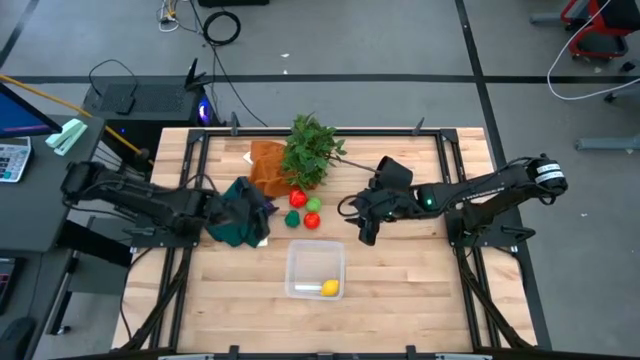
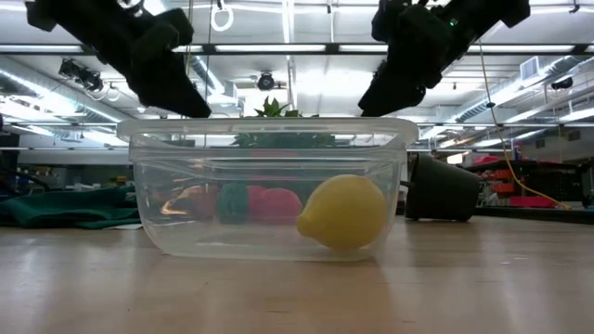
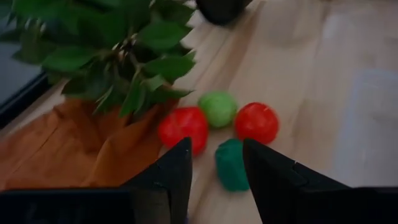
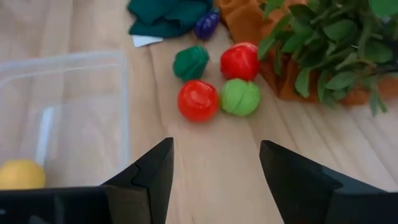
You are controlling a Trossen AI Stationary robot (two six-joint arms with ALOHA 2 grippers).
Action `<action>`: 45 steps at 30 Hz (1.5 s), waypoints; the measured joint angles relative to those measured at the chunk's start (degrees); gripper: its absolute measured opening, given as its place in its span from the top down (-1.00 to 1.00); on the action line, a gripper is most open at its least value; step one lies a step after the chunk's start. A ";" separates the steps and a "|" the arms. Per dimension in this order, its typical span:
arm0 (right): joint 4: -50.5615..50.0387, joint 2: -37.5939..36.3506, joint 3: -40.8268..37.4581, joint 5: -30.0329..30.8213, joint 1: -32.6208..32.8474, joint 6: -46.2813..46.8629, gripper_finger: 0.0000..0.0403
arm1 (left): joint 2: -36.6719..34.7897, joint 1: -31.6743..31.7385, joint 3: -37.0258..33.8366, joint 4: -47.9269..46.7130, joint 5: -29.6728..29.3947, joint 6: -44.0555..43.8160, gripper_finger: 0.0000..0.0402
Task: Pick and placing Produce into tupperware
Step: Put the purple eggplant into the transparent bin
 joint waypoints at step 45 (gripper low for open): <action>14.59 8.09 0.00 -6.89 -3.27 -6.01 0.03 | 10.38 20.52 -0.02 -12.16 26.63 37.70 0.33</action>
